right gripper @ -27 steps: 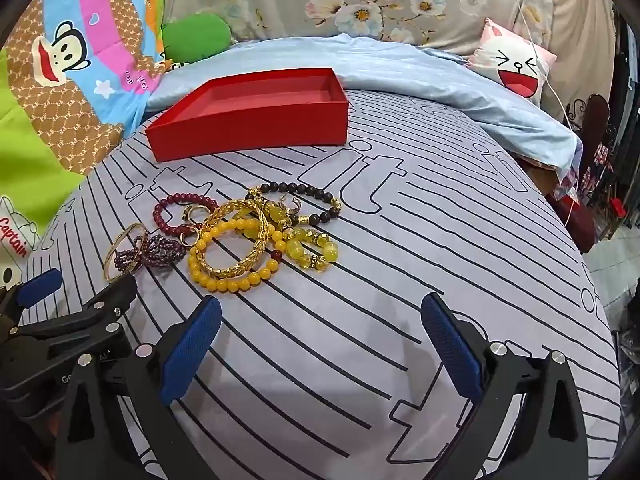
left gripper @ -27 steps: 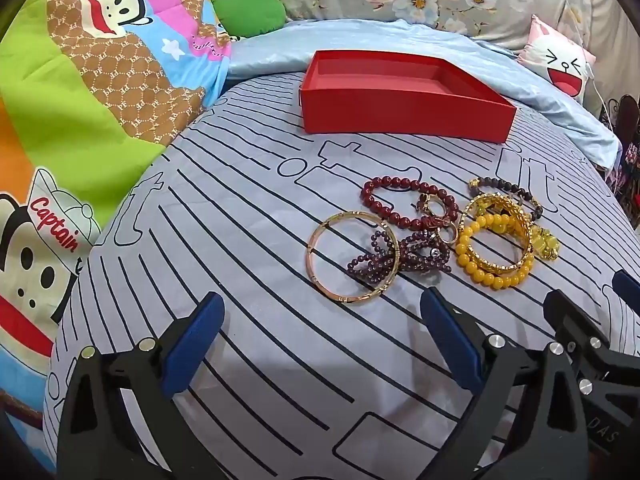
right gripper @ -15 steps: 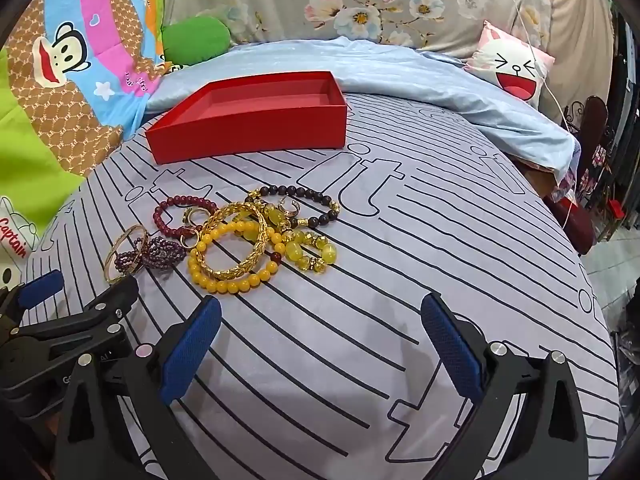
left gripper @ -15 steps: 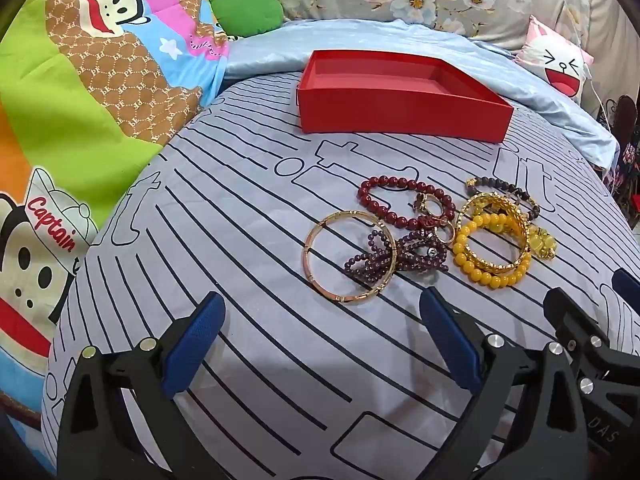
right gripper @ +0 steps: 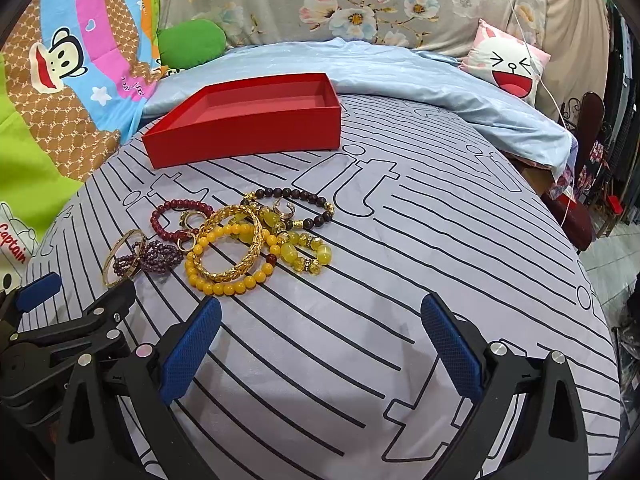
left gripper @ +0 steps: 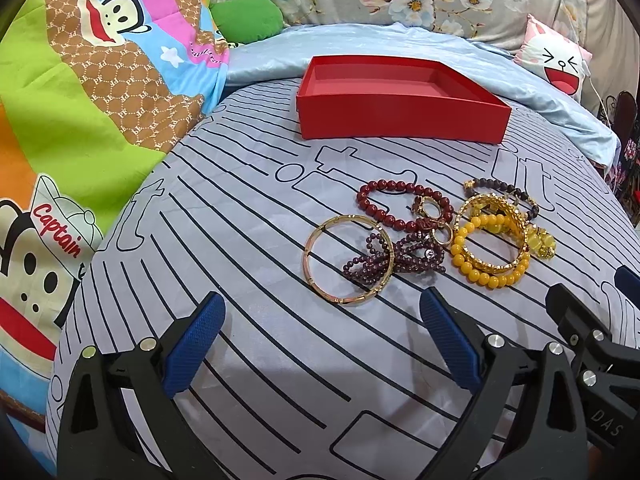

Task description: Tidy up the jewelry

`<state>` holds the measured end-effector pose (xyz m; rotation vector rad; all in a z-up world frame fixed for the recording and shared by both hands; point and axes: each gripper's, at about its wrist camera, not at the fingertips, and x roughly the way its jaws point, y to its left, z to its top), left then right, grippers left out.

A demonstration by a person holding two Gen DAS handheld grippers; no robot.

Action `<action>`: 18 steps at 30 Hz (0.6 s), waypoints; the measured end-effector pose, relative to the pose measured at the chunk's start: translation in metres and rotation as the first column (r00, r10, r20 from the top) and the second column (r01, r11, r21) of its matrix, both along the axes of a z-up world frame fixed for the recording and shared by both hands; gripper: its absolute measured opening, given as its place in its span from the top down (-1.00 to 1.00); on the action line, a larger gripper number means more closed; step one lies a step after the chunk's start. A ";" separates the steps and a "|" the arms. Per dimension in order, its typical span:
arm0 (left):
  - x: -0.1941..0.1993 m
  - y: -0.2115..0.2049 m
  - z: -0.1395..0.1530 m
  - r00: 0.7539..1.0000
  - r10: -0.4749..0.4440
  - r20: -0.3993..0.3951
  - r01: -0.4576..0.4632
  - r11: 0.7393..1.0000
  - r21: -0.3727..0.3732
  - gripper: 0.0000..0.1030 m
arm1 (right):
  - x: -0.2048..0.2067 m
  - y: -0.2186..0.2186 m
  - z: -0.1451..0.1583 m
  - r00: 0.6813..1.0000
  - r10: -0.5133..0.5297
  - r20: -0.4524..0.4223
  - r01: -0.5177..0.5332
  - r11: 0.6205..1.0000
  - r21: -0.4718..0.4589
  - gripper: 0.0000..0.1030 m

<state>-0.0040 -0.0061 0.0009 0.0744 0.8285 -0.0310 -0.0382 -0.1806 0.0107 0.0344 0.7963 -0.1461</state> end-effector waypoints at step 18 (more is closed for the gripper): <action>-0.004 -0.002 0.003 1.000 -0.001 -0.002 0.001 1.000 -0.010 -0.81 | 0.001 0.001 0.000 1.000 0.000 -0.001 0.000 1.000 0.000 -0.87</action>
